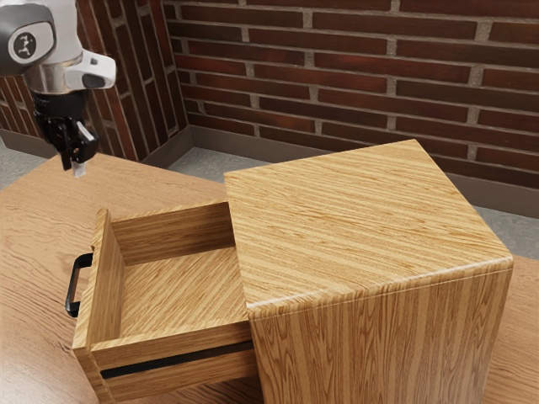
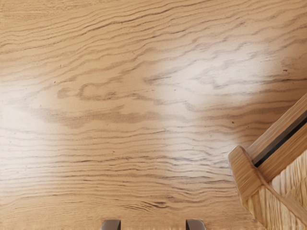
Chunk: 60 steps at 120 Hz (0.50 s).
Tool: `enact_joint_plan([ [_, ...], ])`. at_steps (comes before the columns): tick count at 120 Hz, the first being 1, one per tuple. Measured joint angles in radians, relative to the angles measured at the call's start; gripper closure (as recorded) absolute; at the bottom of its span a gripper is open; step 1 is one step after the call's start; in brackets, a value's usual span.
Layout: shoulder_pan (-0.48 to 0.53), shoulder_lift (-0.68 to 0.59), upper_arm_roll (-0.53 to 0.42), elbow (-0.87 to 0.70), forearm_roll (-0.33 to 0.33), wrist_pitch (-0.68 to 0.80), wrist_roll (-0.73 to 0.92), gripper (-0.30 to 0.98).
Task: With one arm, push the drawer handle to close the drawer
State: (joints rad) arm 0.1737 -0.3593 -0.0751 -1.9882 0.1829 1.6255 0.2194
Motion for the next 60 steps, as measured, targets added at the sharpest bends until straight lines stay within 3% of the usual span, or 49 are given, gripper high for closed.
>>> enact_joint_plan([
  [14,-0.016,-0.100,0.027,-0.140,0.029,0.082,0.043,0.64],
  [28,-0.190,-0.164,0.185,-0.244,0.117,0.163,0.094,0.66],
  [40,-0.240,-0.200,0.229,-0.311,0.167,0.218,0.140,0.67],
  [60,-0.248,-0.249,0.239,-0.376,0.152,0.248,0.247,0.68],
])
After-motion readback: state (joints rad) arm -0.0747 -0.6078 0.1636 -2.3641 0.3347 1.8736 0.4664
